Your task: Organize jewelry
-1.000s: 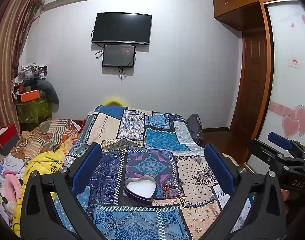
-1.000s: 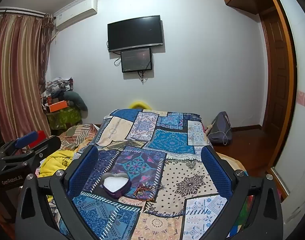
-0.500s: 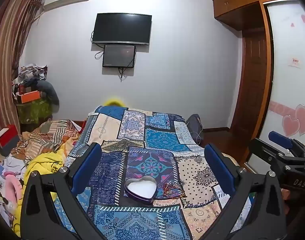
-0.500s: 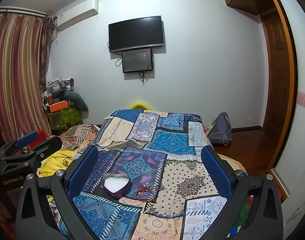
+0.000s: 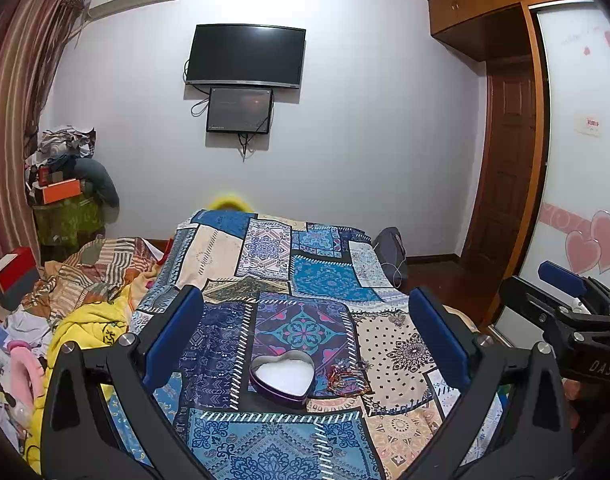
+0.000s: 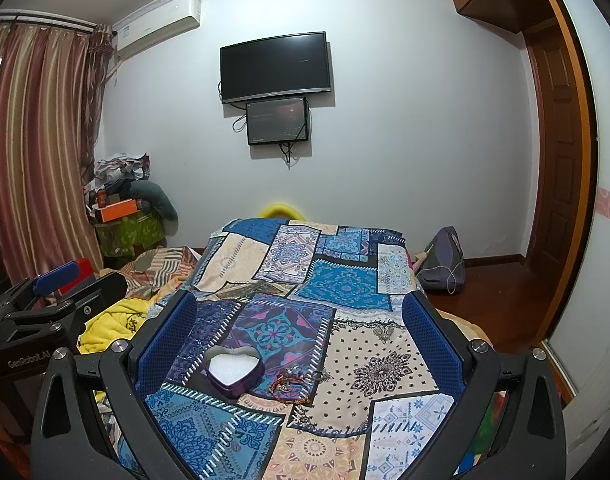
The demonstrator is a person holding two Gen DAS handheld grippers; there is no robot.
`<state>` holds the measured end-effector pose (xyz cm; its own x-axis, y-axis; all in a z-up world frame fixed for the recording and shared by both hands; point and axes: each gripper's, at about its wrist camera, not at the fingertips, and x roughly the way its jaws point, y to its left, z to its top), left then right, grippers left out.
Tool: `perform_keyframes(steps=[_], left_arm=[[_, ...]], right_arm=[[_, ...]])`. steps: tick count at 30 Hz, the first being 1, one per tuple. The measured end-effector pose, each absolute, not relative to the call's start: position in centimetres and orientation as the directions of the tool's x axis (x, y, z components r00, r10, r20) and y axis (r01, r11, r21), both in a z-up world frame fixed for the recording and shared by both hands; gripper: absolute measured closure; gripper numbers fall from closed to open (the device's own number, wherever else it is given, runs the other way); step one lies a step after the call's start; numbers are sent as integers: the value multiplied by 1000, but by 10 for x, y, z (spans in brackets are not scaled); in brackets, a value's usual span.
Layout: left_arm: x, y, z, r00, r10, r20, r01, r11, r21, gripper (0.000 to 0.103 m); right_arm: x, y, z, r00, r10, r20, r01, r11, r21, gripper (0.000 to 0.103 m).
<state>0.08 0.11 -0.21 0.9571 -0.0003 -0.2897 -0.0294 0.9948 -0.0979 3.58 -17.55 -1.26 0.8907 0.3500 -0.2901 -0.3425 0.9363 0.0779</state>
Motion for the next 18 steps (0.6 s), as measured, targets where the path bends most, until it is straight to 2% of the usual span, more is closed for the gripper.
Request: perform_keyframes(steps=[18], left_arm=[[2,2,-3,955,9,-296,-38,995,-91,0]], right_arm=[[40,-175,-14,886,356,-298,-351,933,73,1]])
